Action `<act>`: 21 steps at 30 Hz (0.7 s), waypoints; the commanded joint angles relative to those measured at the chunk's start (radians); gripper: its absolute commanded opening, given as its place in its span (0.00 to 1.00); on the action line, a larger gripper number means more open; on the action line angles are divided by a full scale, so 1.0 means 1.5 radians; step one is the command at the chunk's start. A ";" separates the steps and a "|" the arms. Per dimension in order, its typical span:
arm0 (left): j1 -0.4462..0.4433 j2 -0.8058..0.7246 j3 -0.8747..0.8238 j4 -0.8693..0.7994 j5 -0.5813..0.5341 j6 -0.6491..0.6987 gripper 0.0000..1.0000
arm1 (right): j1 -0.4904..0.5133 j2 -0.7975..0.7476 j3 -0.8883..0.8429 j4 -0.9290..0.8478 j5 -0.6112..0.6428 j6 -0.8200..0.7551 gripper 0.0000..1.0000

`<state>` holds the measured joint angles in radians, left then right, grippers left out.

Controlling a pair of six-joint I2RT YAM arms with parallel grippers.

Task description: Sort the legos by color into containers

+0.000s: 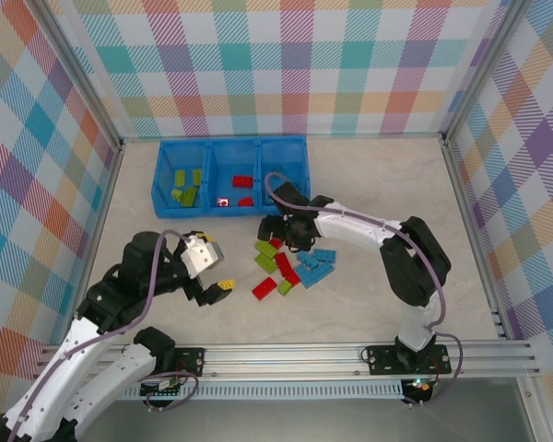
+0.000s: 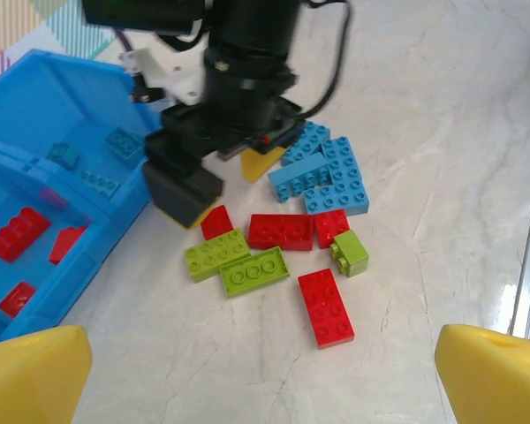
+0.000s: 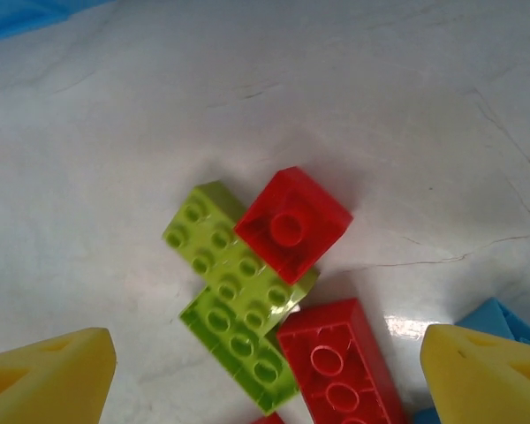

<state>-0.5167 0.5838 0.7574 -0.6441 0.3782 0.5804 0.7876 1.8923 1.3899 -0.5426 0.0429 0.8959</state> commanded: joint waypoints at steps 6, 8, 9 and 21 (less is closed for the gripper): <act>-0.006 0.027 -0.035 0.095 -0.018 0.003 0.98 | 0.013 0.089 0.133 -0.143 0.098 0.153 0.85; -0.006 0.022 -0.046 0.108 -0.024 0.003 0.98 | 0.013 0.097 0.129 -0.135 0.098 0.172 0.80; -0.006 0.015 -0.053 0.117 -0.024 0.003 0.99 | 0.014 0.102 0.129 -0.131 0.097 0.178 0.79; -0.006 -0.016 -0.084 0.146 -0.035 0.004 1.00 | 0.025 0.181 0.183 -0.157 0.089 0.203 0.61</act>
<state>-0.5167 0.5671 0.6418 -0.4599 0.3309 0.5915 0.8196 2.1445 1.6424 -0.7414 0.1646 1.1721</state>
